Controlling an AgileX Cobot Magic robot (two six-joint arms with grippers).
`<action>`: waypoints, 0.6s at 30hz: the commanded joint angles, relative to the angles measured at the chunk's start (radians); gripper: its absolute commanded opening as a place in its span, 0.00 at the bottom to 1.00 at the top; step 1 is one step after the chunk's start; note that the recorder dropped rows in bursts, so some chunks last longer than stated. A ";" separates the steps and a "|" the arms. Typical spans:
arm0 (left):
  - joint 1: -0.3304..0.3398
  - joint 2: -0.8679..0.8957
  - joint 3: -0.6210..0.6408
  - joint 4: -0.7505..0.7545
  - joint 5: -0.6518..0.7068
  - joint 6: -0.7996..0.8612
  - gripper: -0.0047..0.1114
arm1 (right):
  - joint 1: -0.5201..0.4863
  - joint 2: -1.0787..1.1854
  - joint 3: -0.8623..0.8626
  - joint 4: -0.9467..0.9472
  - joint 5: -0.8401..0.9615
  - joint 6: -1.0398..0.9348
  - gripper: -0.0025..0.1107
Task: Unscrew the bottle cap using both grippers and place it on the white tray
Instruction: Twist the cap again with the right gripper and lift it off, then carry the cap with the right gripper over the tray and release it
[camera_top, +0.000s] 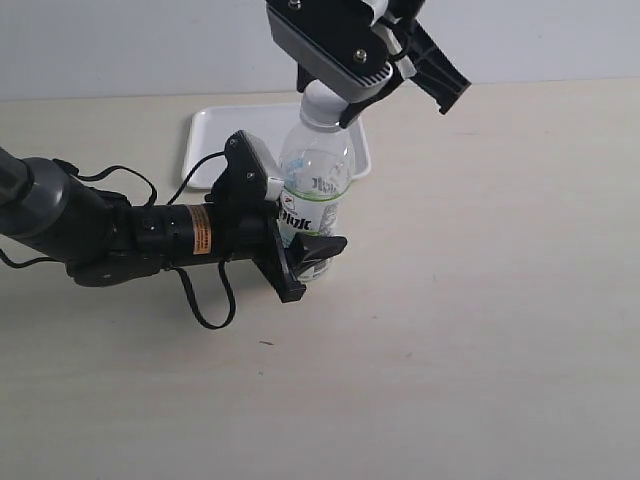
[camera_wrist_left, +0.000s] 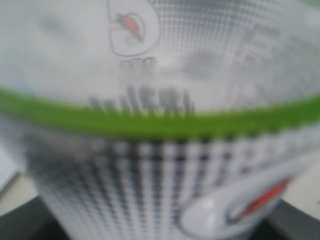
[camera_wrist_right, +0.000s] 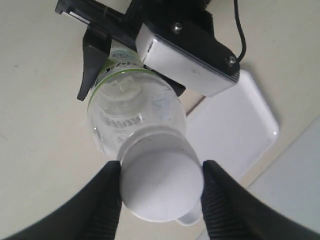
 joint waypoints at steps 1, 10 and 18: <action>0.000 -0.003 0.001 -0.003 0.008 -0.012 0.04 | 0.002 -0.004 -0.003 0.044 -0.010 -0.051 0.02; 0.000 -0.003 0.001 -0.021 0.008 -0.014 0.04 | 0.002 -0.087 -0.003 0.067 0.000 -0.028 0.02; 0.000 -0.002 0.001 -0.070 0.008 -0.060 0.04 | 0.000 -0.171 -0.003 0.009 0.003 0.337 0.02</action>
